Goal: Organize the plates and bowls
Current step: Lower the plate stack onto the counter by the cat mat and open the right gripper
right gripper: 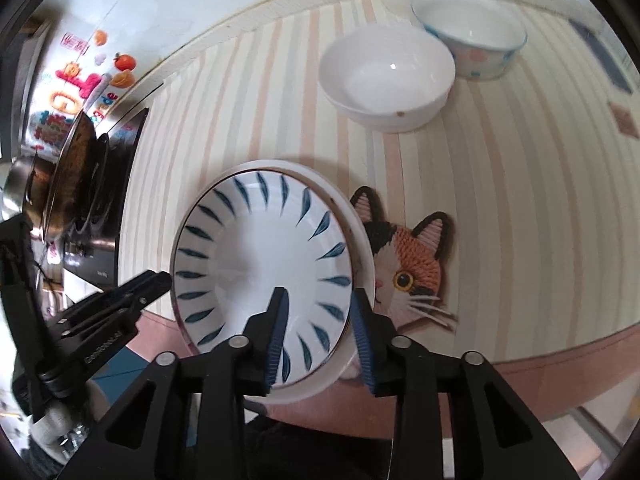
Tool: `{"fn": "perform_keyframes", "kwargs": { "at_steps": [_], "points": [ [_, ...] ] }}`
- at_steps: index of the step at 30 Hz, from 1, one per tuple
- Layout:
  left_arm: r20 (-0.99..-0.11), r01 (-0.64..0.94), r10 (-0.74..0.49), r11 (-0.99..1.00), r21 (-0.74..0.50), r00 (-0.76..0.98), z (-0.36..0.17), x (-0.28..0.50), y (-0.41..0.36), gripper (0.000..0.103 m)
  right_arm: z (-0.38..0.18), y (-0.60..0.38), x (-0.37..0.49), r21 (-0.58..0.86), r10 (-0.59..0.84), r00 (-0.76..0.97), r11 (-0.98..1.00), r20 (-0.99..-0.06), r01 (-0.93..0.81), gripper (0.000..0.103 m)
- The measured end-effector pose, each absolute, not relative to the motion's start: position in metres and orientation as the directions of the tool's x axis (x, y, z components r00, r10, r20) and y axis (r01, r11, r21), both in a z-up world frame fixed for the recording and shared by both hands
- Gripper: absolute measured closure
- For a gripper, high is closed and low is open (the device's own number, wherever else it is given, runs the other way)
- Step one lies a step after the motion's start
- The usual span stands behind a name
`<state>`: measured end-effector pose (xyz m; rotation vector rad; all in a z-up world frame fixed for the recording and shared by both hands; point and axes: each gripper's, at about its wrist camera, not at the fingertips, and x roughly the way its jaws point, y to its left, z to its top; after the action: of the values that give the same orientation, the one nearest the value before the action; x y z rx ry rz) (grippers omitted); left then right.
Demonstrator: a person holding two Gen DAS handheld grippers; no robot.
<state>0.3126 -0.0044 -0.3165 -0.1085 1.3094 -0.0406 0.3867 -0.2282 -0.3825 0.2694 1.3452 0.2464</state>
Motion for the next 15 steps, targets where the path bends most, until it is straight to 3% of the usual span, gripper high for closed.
{"fn": "perform_keyframes", "kwargs": {
  "at_steps": [2,8,10,12,15],
  "points": [
    [-0.954,-0.014,-0.083,0.996,-0.091,0.288,-0.299,0.303,-0.008,0.081,-0.371,-0.225,0.375,0.308,0.308,0.221,0.951,-0.925,-0.033,0.053],
    [-0.930,0.032,-0.098,0.995,-0.092,0.355,-0.250,0.270,-0.012,0.076,-0.326,-0.212,0.328,0.263,0.270,0.290,0.963,-0.918,-0.066,0.035],
    [-0.923,0.042,-0.105,0.994,-0.096,0.370,-0.237,0.262,-0.013,0.067,-0.307,-0.208,0.308,0.251,0.262,0.317,0.965,-0.911,-0.076,0.027],
    [-0.914,0.050,-0.118,0.993,-0.107,0.388,-0.223,0.251,-0.011,0.046,-0.293,-0.207,0.293,0.245,0.259,0.340,0.966,-0.904,-0.082,0.025],
    [-0.898,0.057,-0.110,0.994,-0.095,0.426,-0.206,0.235,-0.010,0.031,-0.274,-0.202,0.271,0.239,0.255,0.366,0.967,-0.895,-0.090,0.019]
  ]
}}
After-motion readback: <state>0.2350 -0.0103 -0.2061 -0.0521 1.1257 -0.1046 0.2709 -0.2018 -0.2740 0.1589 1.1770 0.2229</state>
